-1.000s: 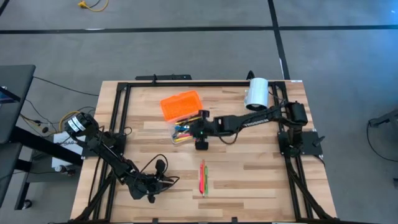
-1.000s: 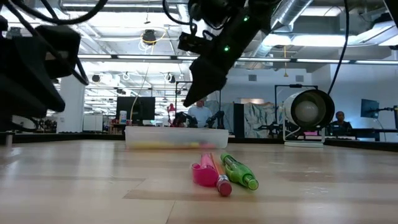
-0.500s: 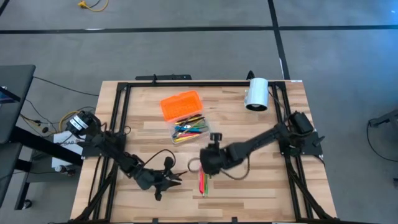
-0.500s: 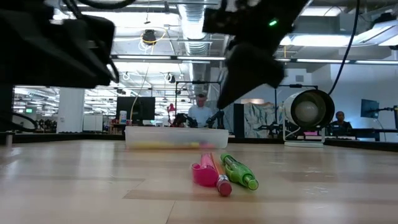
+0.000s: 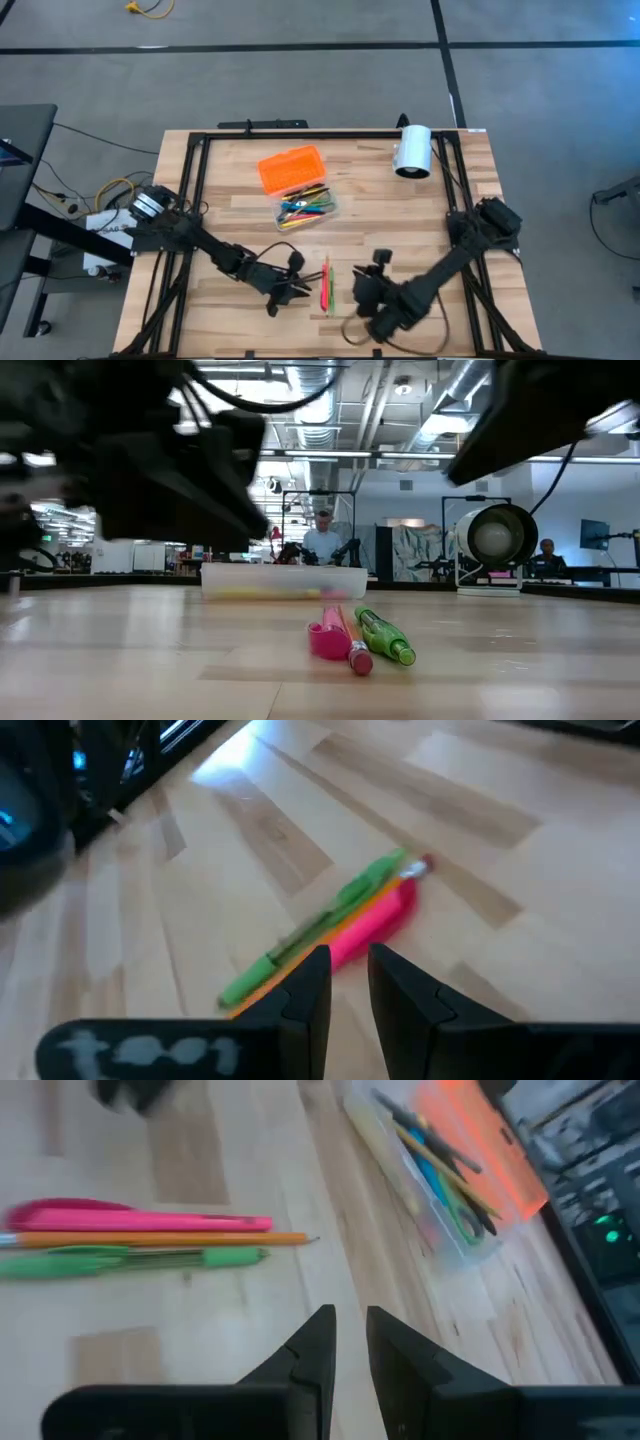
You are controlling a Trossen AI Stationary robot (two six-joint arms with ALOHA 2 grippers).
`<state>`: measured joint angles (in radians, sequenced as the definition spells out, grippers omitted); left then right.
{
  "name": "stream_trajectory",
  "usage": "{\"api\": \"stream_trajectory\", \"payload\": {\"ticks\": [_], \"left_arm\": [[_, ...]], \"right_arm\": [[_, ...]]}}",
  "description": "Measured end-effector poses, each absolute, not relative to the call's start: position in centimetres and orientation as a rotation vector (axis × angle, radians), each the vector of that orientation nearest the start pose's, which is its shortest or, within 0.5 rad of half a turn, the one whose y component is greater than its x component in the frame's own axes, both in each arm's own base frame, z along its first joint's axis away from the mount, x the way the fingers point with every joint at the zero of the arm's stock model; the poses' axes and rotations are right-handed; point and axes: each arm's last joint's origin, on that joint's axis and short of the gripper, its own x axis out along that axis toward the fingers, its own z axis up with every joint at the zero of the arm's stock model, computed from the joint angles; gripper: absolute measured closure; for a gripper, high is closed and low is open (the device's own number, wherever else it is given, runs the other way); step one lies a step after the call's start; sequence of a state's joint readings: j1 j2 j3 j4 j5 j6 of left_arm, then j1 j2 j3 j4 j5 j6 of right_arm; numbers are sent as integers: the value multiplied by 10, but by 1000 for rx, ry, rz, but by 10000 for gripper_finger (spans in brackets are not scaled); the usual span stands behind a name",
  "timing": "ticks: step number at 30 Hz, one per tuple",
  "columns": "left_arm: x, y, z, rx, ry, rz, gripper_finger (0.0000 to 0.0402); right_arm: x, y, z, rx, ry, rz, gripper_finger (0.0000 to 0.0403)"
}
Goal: Pick & place school supplies into a supply box
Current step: Put the pink pen into the supply box
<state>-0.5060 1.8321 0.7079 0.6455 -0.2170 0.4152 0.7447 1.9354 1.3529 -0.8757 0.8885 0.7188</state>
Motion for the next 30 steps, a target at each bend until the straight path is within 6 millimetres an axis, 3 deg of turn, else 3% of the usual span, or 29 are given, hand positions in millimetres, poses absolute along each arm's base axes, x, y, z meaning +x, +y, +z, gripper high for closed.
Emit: {"api": "stream_trajectory", "payload": {"ticks": [8,15,30], "left_arm": [[337,-145,121,611,416,-365,340],[353,-131,129,526,462,-404,340],[357,-123,111,447,530,-454,340]], "right_arm": [[240,258,182,-377,729,-467,349],[217,273,183,-355,647,-454,349],[215,277,184,-353,616,-448,349]]}}
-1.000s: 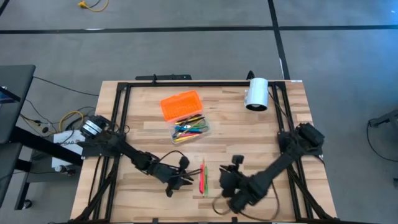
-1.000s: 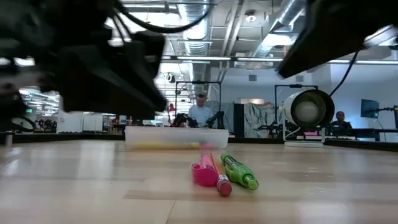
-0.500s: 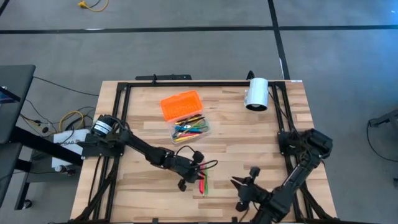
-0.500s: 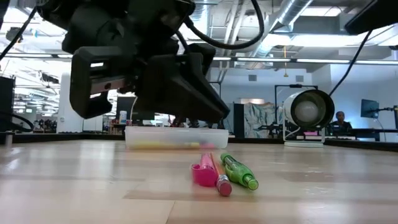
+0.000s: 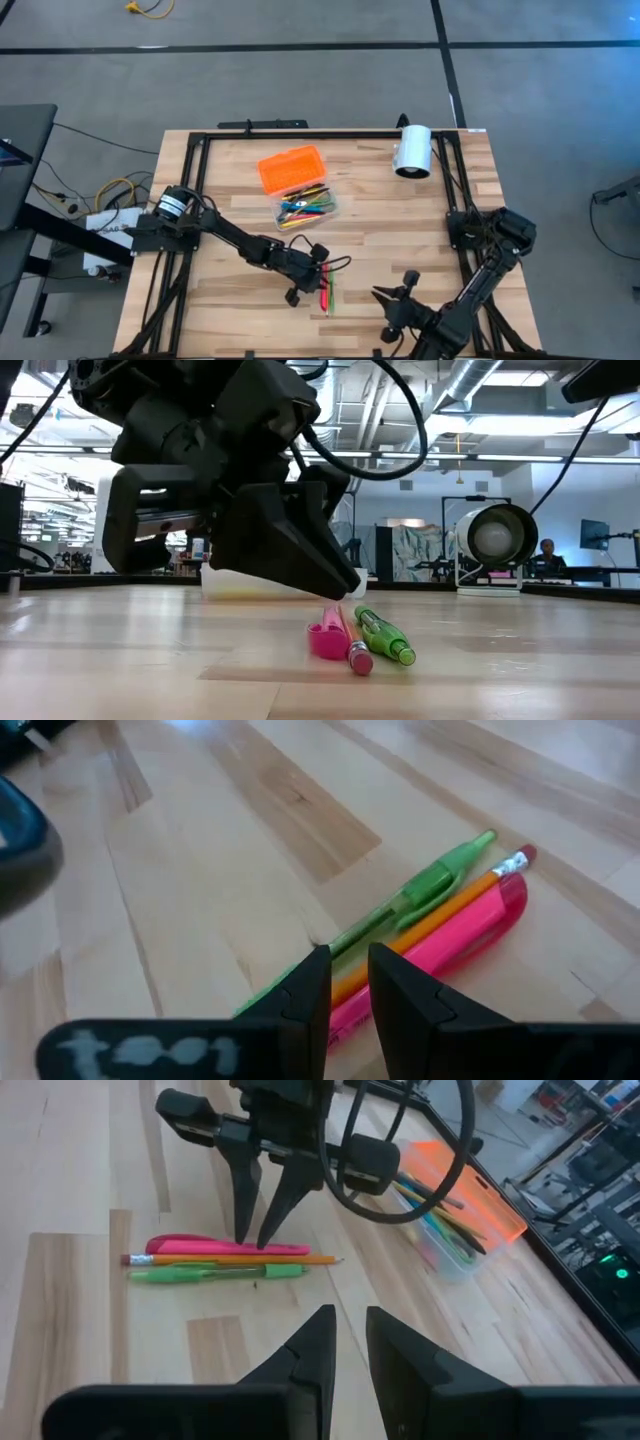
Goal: Pick & place school supplies into a supply box
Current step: Put the pink pen into the supply box
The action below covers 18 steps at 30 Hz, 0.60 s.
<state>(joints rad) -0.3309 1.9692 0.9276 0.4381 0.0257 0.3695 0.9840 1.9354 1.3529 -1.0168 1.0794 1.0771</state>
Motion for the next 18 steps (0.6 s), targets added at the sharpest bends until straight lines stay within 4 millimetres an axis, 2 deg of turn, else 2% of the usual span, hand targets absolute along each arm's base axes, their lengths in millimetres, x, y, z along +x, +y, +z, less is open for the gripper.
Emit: {"api": "stream_trajectory", "payload": {"ticks": [12,18], "left_arm": [[358,-118,105,381,563,-460,340],[354,-117,100,352,645,-464,340]], "right_arm": [[215,277,184,-349,618,-447,349],[215,277,184,-349,619,-447,349]]}}
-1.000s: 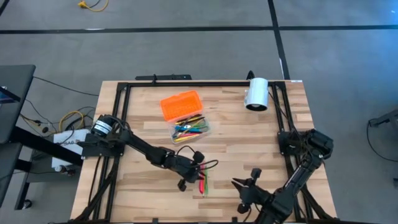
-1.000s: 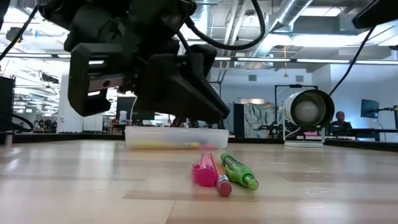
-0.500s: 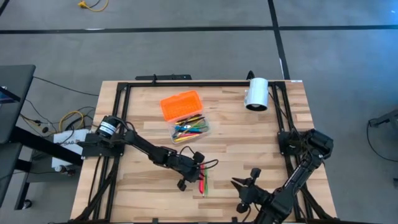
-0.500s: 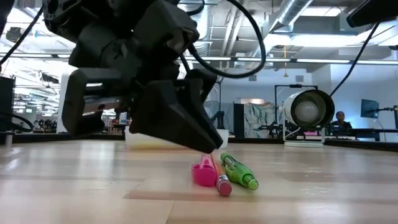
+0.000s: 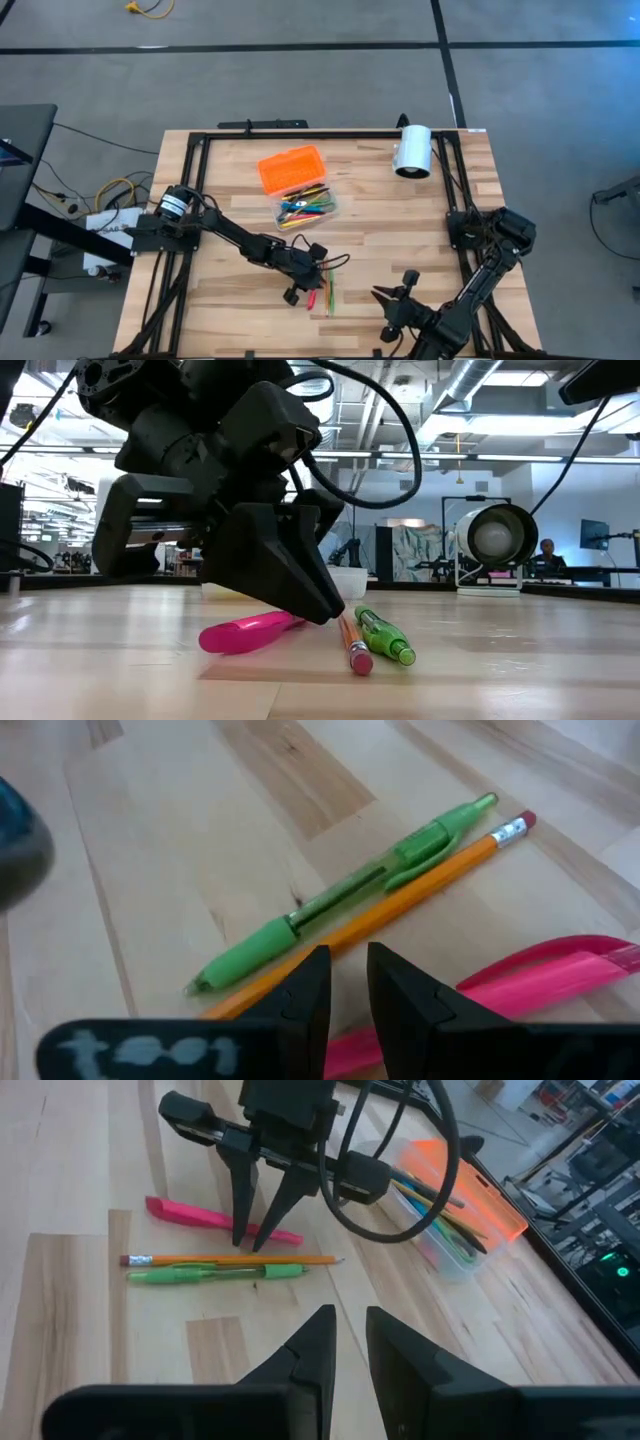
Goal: Pick & place school supplies into a supply box
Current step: Put the pink pen into the supply box
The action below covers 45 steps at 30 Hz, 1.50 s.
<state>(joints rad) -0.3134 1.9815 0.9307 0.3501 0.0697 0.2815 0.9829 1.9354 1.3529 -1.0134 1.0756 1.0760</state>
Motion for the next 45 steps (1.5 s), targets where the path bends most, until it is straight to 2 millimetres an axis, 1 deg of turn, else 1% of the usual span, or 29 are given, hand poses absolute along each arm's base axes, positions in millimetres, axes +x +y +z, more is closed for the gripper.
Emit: {"api": "stream_trajectory", "payload": {"ticks": [8,11,17,19,25,29,37,42,45], "left_arm": [[350,-116,97,323,725,-458,340],[346,-114,96,304,785,-452,340],[336,-114,108,281,847,-432,340],[331,-115,114,286,871,-420,340],[313,-117,126,284,996,-288,340],[308,-123,134,292,987,-294,340],[301,-129,155,296,930,-321,340],[299,-135,156,240,925,-315,339],[298,-139,154,206,942,-306,329]], "right_arm": [[215,277,184,-344,621,-447,349],[215,277,184,-344,621,-445,349],[214,278,184,-345,621,-442,349],[213,277,180,-341,619,-442,349],[207,267,159,-329,621,-462,349],[204,260,150,-316,615,-486,349],[205,259,150,-310,612,-493,349],[205,260,150,-300,609,-490,349],[206,261,150,-295,607,-488,349]]}}
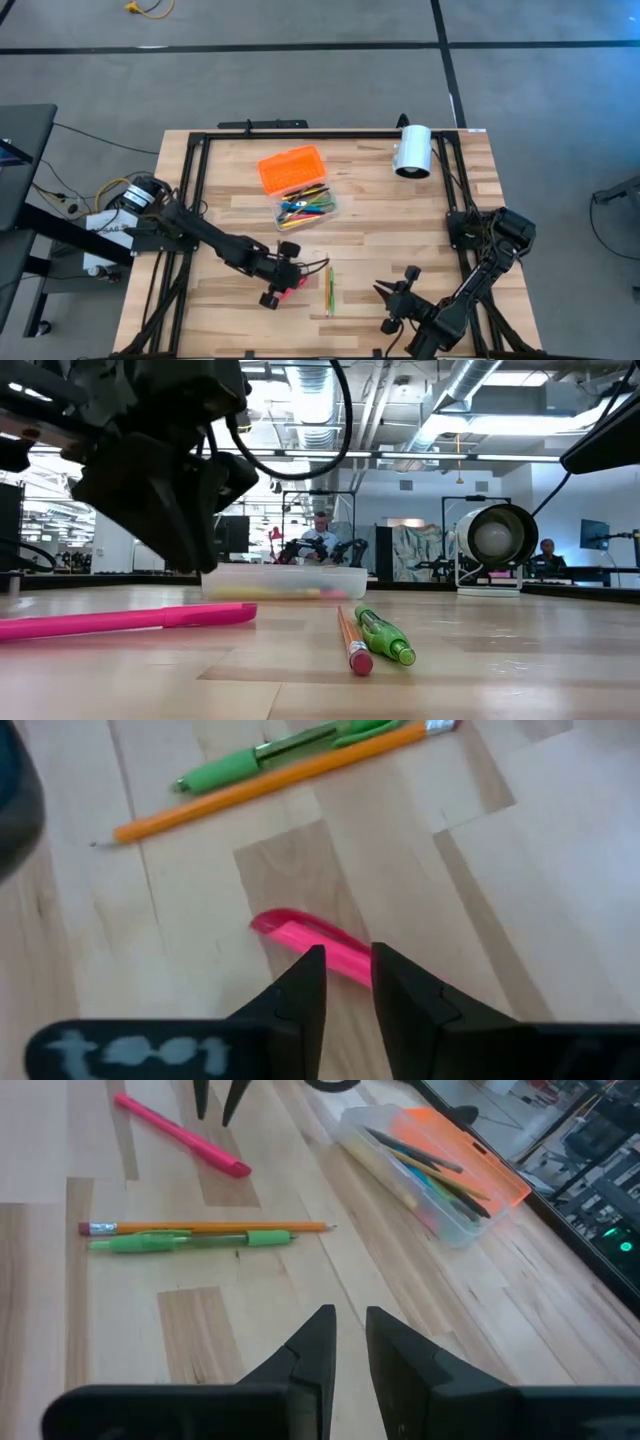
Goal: Pick & place school supplies into a supply box
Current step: Put the pink pen into the supply box
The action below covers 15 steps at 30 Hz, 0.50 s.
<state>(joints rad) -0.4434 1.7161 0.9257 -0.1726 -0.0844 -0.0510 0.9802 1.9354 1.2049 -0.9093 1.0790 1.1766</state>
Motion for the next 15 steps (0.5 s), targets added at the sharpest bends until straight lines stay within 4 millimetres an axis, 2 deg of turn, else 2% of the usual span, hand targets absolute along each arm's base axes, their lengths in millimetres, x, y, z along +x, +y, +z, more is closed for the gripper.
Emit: {"api": "stream_trajectory", "payload": {"ticks": [7,15], "left_arm": [[293,-151,153,175,942,-328,284],[292,-154,152,156,944,-304,252]], "right_arm": [[206,261,150,-298,607,-486,349],[206,261,150,-292,606,-485,349]]}}
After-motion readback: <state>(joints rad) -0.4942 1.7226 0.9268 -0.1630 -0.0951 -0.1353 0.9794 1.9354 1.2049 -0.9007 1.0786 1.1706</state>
